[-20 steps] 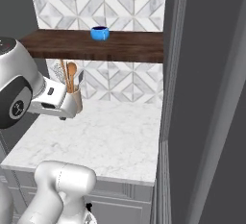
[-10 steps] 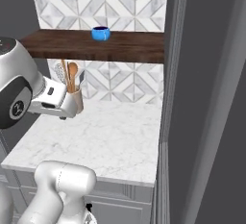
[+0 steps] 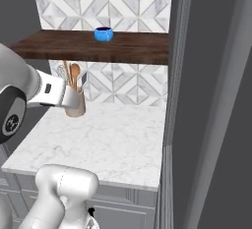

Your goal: Gather all objects into one cabinet and sort the glasses and bowls to opposite sides.

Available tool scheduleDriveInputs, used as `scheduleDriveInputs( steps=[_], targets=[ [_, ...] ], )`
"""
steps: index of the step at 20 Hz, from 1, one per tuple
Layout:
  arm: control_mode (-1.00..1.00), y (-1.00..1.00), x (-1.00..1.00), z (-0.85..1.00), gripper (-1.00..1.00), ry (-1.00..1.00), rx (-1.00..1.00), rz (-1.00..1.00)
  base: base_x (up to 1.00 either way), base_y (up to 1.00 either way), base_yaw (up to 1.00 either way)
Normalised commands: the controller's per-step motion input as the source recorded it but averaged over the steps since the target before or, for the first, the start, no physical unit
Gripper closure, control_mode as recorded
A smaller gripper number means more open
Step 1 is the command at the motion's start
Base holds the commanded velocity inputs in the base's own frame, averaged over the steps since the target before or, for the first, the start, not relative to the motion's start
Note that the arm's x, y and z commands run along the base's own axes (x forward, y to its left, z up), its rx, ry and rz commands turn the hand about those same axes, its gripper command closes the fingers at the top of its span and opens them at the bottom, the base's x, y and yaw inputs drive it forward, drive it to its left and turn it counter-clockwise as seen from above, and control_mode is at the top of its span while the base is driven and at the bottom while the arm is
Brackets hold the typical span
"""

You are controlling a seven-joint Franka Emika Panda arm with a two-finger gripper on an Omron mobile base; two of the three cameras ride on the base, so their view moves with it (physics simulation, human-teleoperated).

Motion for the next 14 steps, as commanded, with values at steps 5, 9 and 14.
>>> scheduleDriveInputs(
  steps=[5,9,14],
  targets=[
    [-1.00,-0.02,0.00,0.46,-1.00,-0.12,0.00,0.00,0.00,0.00,0.00],
    [-1.00,0.00,0.00,0.37,-1.00,-0.05,0.00,0.00,0.00,0.00,0.00],
    [-1.00,0.01,0.00,0.35,-1.00,-0.05,0.00,0.00,0.00,0.00,0.00]
  ],
)
